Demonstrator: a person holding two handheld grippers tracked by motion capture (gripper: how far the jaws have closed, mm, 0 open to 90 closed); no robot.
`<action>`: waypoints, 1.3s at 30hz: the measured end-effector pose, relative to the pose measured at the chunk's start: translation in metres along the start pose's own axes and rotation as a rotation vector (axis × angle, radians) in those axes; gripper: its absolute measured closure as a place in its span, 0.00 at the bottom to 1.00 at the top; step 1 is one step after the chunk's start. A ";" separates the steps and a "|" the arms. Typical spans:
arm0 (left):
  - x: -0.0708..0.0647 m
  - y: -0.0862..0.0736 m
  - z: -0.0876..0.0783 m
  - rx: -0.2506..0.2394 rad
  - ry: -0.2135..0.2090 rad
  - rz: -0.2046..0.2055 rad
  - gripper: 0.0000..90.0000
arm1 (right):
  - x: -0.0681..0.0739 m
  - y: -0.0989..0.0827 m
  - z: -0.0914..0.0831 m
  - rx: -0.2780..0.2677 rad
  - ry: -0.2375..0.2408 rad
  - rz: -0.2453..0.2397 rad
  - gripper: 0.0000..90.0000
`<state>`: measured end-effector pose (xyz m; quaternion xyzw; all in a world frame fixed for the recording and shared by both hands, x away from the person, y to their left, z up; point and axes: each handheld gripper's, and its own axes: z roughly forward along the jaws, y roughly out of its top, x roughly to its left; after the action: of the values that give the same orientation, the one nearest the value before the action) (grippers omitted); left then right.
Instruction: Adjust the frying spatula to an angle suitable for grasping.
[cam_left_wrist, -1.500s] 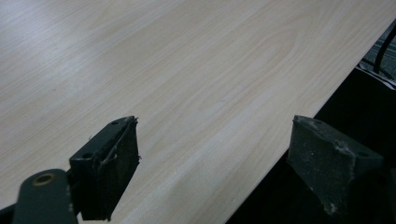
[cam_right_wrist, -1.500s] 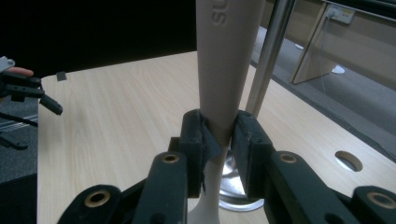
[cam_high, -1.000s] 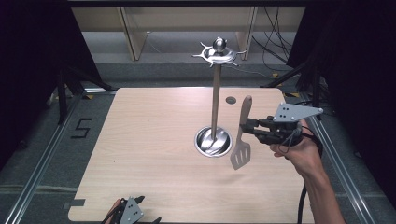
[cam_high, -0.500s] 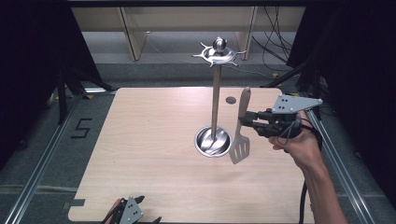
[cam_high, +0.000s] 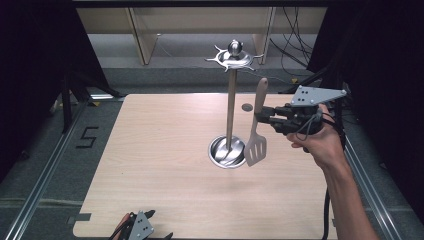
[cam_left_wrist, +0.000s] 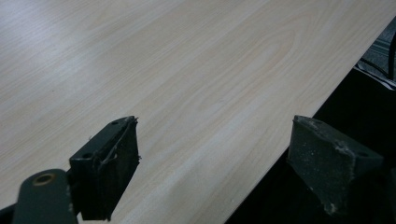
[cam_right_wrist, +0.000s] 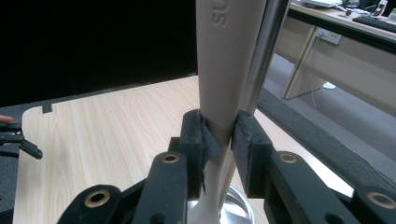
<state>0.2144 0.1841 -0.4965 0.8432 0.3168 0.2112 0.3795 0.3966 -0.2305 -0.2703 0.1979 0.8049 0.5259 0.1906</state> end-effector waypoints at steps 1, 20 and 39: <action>0.000 0.000 0.000 0.001 -0.003 -0.003 0.17 | 0.000 0.000 0.000 0.000 0.000 0.000 0.84; -0.001 0.000 -0.001 -0.004 -0.019 -0.018 0.17 | -0.019 0.010 0.018 0.029 0.027 0.056 0.84; 0.000 0.001 -0.002 0.002 -0.017 0.013 0.17 | -0.027 0.013 0.028 0.065 0.056 0.086 0.84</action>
<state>0.2141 0.1847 -0.4949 0.8474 0.3084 0.2060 0.3800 0.4354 -0.2184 -0.2664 0.2236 0.8174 0.5126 0.1385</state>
